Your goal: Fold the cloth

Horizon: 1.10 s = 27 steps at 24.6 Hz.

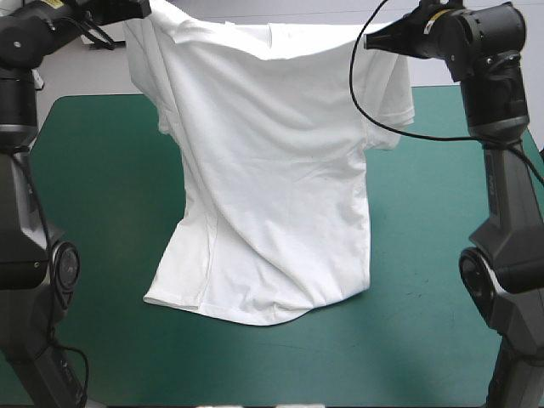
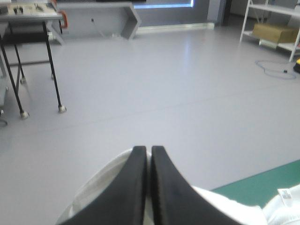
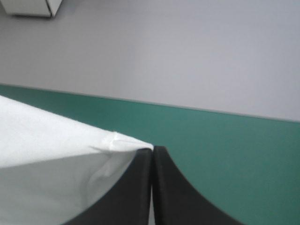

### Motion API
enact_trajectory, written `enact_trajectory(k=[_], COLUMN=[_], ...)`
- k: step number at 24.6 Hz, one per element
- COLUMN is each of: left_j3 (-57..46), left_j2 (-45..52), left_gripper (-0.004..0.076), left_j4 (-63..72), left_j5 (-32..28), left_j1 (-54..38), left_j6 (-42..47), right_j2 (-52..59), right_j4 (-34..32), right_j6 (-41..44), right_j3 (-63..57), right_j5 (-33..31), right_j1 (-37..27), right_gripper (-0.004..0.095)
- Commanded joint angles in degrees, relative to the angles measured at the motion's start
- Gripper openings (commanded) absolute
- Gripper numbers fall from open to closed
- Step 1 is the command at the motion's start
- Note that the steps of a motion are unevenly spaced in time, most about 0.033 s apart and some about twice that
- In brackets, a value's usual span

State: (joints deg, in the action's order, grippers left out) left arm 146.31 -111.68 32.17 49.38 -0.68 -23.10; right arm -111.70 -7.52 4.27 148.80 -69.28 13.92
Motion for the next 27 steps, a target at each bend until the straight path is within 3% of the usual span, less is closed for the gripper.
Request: enact_trajectory(k=[1, 13, 21, 23, 25, 26, 27], left_j3=[1.10, 1.10, 1.10, 1.38, 2.18, 2.87, 4.16], left_j2=[-3.12, -20.37, -26.67, -26.67, -26.67, -26.67, -26.57], left_gripper=[-0.0009, -0.0009, -0.0004, 0.0085, 0.0276, 0.0433, 0.0521], left_j4=[1.16, 0.03, -0.73, 0.59, 2.77, 3.33, 3.21], left_j5=[-4.34, -0.05, 3.03, 3.14, 3.15, 3.29, 5.02], left_j1=[0.22, 2.19, 2.51, 2.51, 2.51, 2.51, 2.51], left_j6=[0.68, 0.54, 2.29, -1.58, -3.05, -2.93, -2.93], right_j2=[-2.66, -17.67, -23.20, -23.23, -23.11, -22.99, -22.39], right_j4=[5.72, 16.90, 14.25, 14.25, 14.16, 14.39, 14.38], right_j6=[-1.64, -1.79, -2.70, -5.64, -5.76, -5.64, -5.06], right_j3=[1.13, 1.13, 1.13, 1.13, 1.26, 1.26, 1.26], right_j5=[1.53, -0.40, -0.40, -0.40, -0.40, -0.40, -0.40], right_j1=[-3.26, -5.02, -5.02, -5.02, -5.02, -5.02, -5.02], right_gripper=[-0.0019, -0.0019, -0.0001, 0.0109, 0.0312, 0.0476, 0.0575])
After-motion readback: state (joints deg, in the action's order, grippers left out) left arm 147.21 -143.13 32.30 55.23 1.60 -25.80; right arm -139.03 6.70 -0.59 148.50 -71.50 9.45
